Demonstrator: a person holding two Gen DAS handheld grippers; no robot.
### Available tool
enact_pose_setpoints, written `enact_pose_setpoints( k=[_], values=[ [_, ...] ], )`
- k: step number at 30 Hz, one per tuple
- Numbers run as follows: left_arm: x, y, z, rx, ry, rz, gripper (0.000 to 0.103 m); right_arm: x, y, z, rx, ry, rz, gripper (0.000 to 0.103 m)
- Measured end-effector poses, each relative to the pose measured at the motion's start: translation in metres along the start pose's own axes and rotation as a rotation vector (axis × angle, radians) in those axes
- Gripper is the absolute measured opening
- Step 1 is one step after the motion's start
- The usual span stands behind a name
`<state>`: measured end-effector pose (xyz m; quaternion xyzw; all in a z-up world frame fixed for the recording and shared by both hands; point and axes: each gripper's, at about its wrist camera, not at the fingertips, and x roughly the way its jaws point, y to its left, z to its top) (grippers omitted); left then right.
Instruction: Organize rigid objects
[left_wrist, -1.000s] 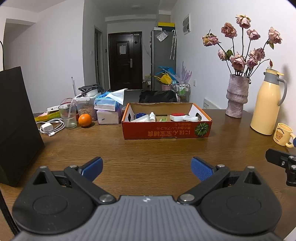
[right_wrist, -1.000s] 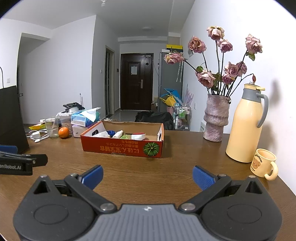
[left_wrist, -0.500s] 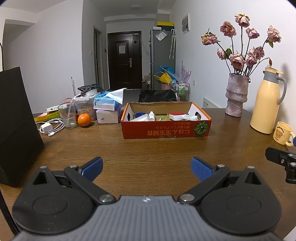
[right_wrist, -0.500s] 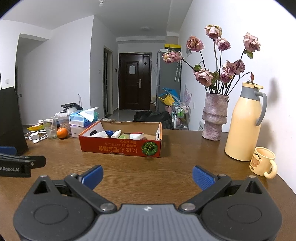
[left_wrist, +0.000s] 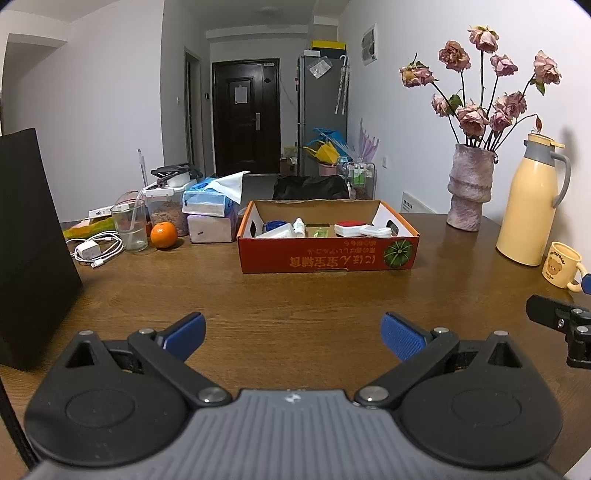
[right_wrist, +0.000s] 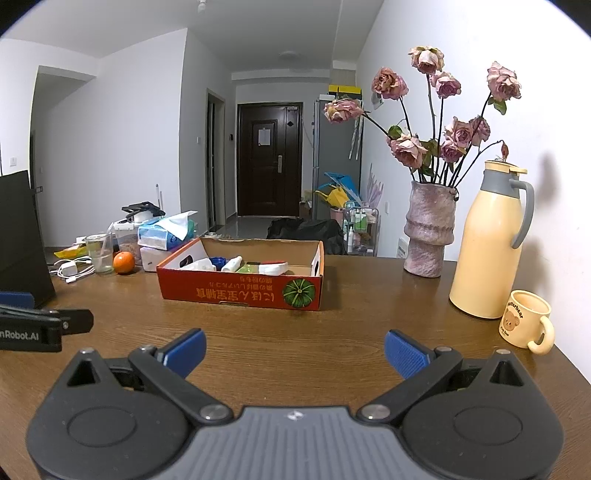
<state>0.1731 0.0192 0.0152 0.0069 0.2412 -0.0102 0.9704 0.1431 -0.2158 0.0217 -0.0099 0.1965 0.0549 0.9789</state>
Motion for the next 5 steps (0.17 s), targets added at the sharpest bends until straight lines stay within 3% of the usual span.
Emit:
enact_pose_setpoints(
  k=[5],
  values=[
    [0.0023,0.0011,-0.0017,-0.001,0.009,-0.008,0.103,0.0000,0.0000,0.0001,0.000,0.000,0.000,0.103]
  ],
)
